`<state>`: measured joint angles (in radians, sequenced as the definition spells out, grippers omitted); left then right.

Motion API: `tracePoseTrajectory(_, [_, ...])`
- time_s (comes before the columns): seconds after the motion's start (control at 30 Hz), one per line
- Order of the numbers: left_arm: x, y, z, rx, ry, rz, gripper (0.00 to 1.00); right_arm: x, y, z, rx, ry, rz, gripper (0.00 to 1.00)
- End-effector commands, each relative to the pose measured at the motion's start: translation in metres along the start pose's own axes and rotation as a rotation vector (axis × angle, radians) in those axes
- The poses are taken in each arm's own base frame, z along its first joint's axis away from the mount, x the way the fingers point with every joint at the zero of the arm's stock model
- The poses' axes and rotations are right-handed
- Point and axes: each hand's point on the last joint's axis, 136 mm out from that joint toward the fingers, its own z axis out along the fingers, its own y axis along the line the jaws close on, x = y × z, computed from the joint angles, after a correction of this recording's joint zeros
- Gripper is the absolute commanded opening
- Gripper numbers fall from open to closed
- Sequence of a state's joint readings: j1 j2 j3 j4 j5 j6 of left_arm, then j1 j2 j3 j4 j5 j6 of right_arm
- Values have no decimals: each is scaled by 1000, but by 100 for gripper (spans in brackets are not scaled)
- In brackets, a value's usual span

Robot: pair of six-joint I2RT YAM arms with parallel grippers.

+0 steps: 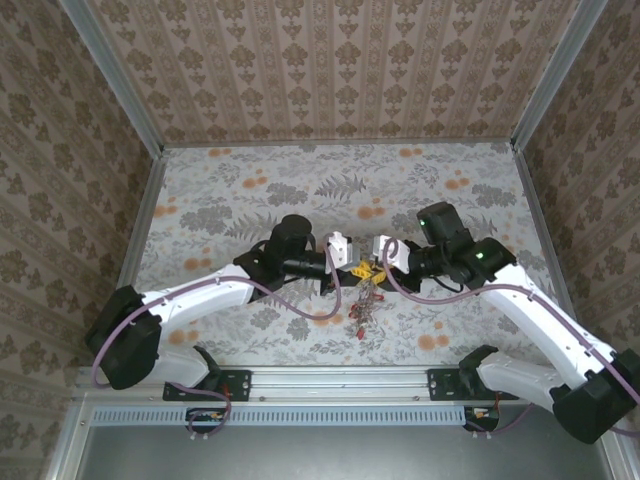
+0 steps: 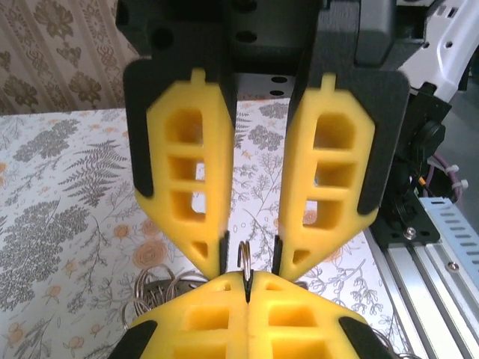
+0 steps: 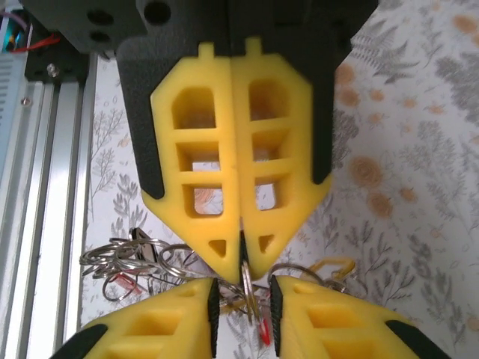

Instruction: Put the keys on the keyring

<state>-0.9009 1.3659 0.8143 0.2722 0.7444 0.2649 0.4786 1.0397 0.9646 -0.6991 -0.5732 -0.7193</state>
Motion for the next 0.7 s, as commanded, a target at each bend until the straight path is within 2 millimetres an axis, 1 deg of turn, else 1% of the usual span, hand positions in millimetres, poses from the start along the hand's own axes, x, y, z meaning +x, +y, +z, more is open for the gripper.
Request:
tracePoseTrajectory(0.0, [-39, -8, -12, 29, -157, 76, 0, -10, 4, -10, 5, -80, -18, 29])
tracePoseTrajectory(0.1, [-39, -9, -15, 32, -192, 81, 0, -5, 12, -14, -13, -65, -17, 28])
tracePoseTrajectory(0.27, [-46, -6, -19, 14, -249, 96, 0, -3, 17, -17, -13, -73, 1, 27])
tracePoseTrajectory(0.5, [-54, -5, -21, 13, -292, 95, 0, 5, 20, -13, -3, -78, 49, 29])
tracePoseTrajectory(0.67, [-57, -5, -23, 10, -311, 82, 0, 1, 14, -12, 50, -143, 85, 31])
